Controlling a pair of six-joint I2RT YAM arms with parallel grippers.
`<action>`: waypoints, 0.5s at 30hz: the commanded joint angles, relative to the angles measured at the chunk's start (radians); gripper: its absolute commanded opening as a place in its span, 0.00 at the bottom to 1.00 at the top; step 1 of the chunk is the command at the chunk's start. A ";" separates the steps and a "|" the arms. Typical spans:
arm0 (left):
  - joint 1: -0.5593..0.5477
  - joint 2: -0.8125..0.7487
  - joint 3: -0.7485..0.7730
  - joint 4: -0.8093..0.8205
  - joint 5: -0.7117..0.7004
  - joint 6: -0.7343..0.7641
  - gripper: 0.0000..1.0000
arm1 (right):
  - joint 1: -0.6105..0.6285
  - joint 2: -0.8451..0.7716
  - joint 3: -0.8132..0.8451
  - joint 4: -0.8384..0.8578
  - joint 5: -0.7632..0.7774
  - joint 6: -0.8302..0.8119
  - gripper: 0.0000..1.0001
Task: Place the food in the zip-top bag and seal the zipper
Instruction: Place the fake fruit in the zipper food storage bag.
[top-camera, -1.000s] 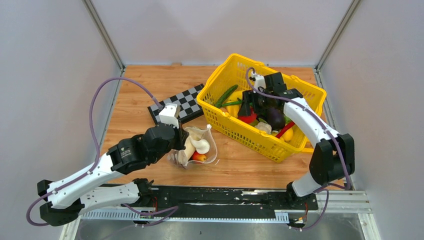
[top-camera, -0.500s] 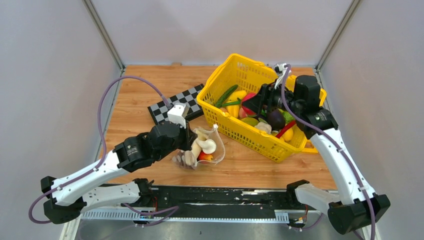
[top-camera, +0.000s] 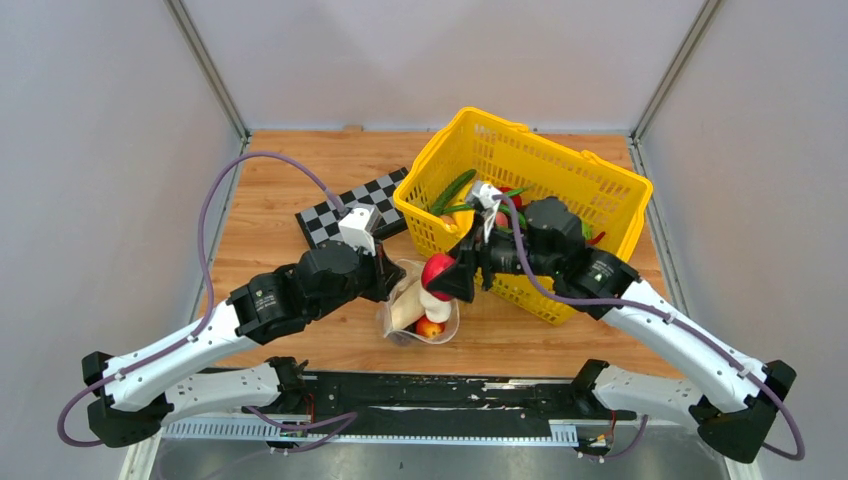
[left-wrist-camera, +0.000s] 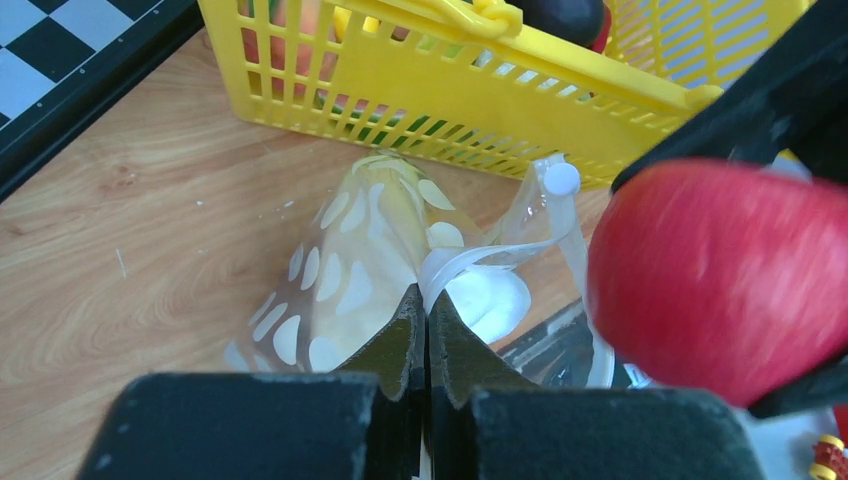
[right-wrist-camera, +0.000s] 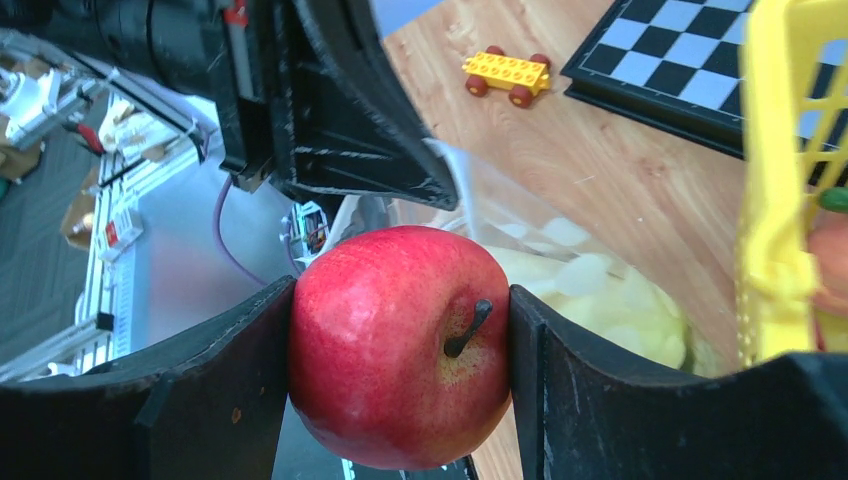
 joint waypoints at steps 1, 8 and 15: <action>0.003 -0.020 0.002 0.088 -0.020 -0.044 0.00 | 0.124 0.007 -0.031 0.083 0.180 -0.049 0.28; 0.004 -0.021 -0.014 0.115 -0.032 -0.067 0.00 | 0.259 0.070 -0.101 0.182 0.422 -0.089 0.30; 0.004 -0.030 -0.024 0.115 -0.051 -0.082 0.00 | 0.284 0.133 -0.110 0.283 0.495 -0.051 0.54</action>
